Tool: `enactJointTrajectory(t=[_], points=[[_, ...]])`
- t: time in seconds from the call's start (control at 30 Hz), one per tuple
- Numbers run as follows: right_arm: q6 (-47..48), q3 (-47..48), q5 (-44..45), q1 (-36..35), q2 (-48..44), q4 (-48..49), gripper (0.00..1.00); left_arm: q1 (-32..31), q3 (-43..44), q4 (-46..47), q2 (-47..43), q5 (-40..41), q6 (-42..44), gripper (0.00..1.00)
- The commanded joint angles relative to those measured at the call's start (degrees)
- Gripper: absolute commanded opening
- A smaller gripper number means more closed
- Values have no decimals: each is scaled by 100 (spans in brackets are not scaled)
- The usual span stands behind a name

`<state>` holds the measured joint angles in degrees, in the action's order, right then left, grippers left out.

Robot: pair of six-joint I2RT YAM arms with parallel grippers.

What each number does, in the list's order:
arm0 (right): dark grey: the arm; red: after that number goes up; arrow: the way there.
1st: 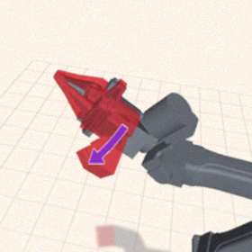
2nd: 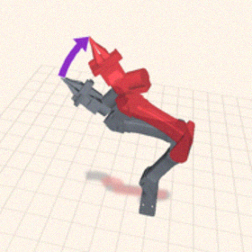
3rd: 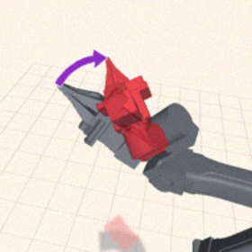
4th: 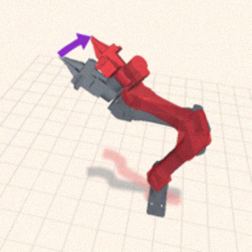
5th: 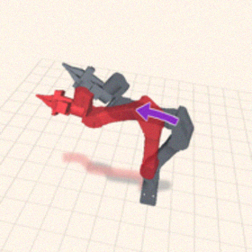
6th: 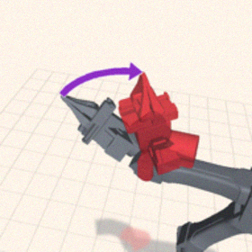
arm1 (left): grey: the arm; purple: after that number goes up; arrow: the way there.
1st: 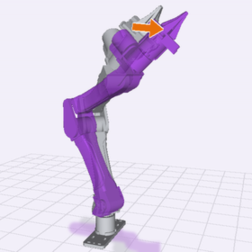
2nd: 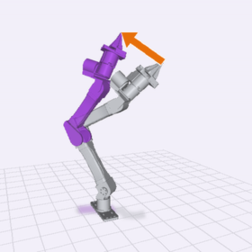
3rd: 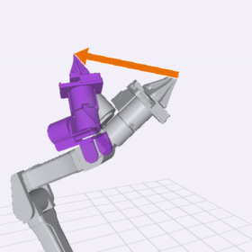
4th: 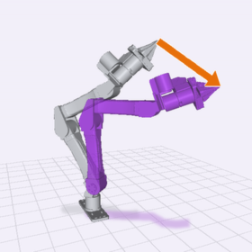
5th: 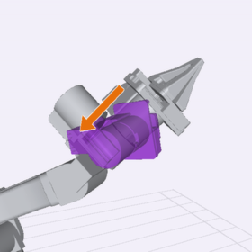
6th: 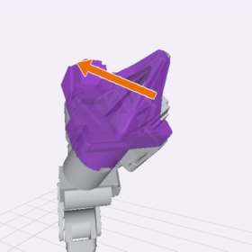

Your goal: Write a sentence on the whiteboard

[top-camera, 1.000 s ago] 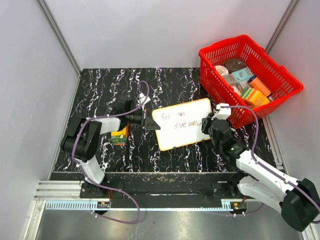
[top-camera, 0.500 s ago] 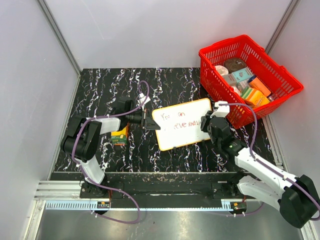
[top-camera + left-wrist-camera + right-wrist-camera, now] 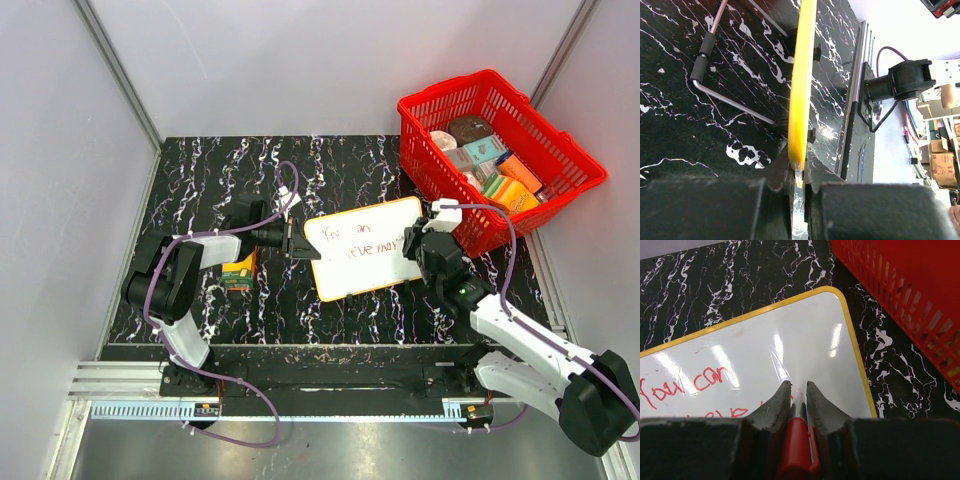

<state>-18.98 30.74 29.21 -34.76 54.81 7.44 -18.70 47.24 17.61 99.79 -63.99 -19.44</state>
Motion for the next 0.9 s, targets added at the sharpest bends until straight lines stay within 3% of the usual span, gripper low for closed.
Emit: enactJointTrajectory(t=[0.0, 0.87], points=[[97, 292, 190, 57, 47, 284, 0, -108, 92, -64, -179, 9, 248, 0], [-123, -121, 120, 75, -374, -85, 0, -116, 110, -91, -161, 9, 248, 0]])
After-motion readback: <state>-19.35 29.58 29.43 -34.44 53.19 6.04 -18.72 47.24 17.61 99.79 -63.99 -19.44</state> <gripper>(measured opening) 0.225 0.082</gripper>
